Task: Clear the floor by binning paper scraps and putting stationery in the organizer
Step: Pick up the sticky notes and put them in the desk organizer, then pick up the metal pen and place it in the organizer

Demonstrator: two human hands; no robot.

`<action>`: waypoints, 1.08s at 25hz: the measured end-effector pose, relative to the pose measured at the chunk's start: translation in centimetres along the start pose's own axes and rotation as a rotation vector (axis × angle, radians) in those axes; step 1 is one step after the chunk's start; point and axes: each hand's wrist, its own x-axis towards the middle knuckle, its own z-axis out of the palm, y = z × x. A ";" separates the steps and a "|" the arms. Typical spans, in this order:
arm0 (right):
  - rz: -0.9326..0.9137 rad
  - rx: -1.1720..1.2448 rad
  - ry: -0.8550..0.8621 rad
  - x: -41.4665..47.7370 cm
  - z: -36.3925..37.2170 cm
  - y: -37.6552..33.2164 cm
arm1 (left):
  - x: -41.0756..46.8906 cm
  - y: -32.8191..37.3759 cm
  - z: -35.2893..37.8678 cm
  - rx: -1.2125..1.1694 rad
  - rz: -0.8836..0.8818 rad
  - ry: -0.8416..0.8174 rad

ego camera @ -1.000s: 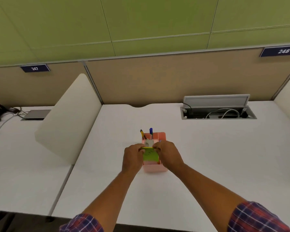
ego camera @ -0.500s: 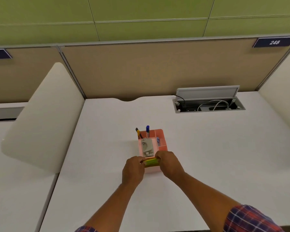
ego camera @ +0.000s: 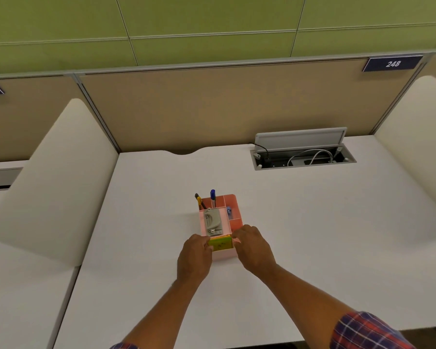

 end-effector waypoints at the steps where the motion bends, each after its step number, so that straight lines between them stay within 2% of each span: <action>1: 0.000 0.027 0.025 -0.5 -0.1 0.6 | -0.5 0.2 0.2 0.022 0.014 0.015; 5: -0.068 -0.044 0.073 -3.5 -0.6 4.0 | -4.0 1.3 1.2 0.097 0.006 0.062; 14: -0.072 -0.110 0.010 -13.7 -2.5 13.5 | -15.6 6.3 6.1 0.331 0.050 0.077; 21: -0.080 -0.196 0.026 -23.5 -4.4 22.2 | -25.3 12.3 12.3 0.390 0.135 0.067; 27: -0.046 -0.205 0.010 -31.9 -4.1 26.9 | -32.6 14.0 16.5 0.413 0.217 0.033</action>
